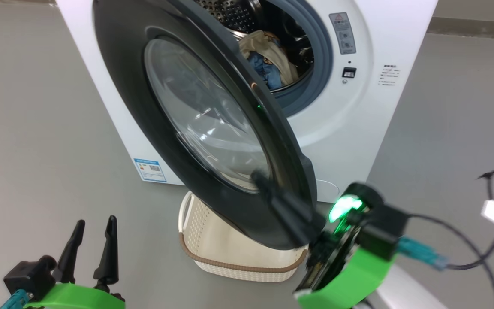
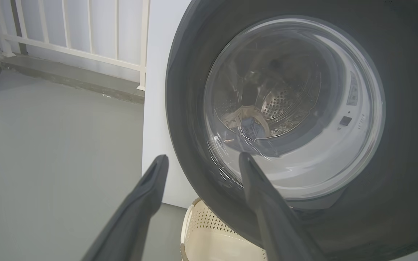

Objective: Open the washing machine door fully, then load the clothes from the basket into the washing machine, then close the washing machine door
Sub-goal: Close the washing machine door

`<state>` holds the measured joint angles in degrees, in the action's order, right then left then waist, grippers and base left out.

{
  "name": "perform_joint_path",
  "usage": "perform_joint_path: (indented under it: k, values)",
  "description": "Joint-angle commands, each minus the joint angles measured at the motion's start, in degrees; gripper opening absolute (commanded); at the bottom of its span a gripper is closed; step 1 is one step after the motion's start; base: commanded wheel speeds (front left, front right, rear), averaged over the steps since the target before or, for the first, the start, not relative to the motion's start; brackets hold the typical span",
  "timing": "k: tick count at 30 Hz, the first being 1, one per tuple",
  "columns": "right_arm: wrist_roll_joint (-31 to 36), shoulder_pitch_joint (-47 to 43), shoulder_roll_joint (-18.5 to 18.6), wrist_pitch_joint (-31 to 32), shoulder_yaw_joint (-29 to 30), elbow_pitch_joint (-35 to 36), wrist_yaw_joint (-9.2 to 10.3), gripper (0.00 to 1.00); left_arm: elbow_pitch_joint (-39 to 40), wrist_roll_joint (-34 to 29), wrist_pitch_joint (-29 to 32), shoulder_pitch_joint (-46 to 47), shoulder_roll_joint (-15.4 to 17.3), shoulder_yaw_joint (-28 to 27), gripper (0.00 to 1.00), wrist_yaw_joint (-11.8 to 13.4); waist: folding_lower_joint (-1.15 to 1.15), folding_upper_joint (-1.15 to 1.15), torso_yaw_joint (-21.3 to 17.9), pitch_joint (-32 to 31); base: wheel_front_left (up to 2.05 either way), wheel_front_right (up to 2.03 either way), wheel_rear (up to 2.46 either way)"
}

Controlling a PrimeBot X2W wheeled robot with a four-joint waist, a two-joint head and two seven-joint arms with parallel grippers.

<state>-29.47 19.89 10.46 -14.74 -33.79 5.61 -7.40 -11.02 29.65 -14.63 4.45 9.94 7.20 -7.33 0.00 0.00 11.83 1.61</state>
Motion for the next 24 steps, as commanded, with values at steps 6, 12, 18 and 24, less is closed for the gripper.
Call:
perform_joint_path:
  k: [6, 12, 18, 24]
  values:
    - [-1.9, 0.3, 2.4, -0.3, -7.7, -6.6, -0.09, 0.00, 0.9, 0.3, -0.4, 0.3, 1.0, -2.0, 1.00, -0.2, 0.00, 0.00, 1.8, -0.7, 0.00, 0.00, 0.00]
    - [-2.0, 0.8, 3.3, -0.3, -9.7, -13.9, -0.09, 0.00, 1.0, 0.4, -0.4, 0.4, 0.9, -2.0, 1.00, -0.2, 0.00, 0.00, 3.0, -0.2, 0.00, 0.00, 0.00]
    - [-2.0, 1.4, 3.6, -0.3, -8.0, -18.9, -0.09, 0.00, 1.3, 0.6, -0.4, 0.6, 1.0, -2.1, 1.00, -0.2, 0.00, 0.00, 3.6, 0.8, 0.00, 0.00, 0.00]
    - [-1.7, 2.5, 3.5, -0.3, -3.8, -22.0, -0.09, 0.00, 1.6, 0.6, -0.4, 1.0, 1.3, -2.2, 1.00, -0.2, 0.00, 0.00, 3.8, 2.3, 0.00, 0.00, 0.00]
